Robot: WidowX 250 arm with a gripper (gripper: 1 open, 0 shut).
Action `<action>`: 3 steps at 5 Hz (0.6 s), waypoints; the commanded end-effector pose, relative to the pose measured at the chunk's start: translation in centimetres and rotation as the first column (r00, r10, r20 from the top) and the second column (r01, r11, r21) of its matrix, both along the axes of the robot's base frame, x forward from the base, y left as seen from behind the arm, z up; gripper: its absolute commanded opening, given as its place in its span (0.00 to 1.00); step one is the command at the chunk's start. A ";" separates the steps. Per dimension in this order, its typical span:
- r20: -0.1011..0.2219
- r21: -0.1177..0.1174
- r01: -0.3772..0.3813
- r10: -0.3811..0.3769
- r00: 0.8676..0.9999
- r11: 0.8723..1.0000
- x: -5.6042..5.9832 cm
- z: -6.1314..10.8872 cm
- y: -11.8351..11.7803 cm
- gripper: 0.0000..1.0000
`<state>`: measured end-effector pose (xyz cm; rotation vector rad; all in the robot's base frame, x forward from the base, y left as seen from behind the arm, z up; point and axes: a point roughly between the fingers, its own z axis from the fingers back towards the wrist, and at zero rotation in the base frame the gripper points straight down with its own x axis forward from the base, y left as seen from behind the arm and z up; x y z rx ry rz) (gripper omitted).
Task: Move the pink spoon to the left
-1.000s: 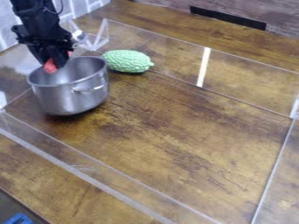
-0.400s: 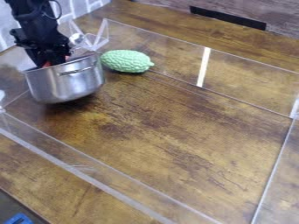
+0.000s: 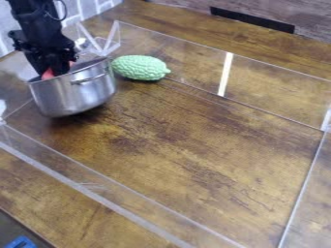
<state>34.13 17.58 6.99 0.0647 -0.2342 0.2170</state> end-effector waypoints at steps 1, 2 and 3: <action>0.046 0.027 0.003 -0.005 0.999 1.000 0.7 1.7 0.4 0.00; 0.043 0.023 0.005 -0.006 0.999 1.000 0.7 1.5 0.3 0.00; 0.038 0.021 0.007 -0.008 0.999 1.000 0.7 1.3 0.3 0.00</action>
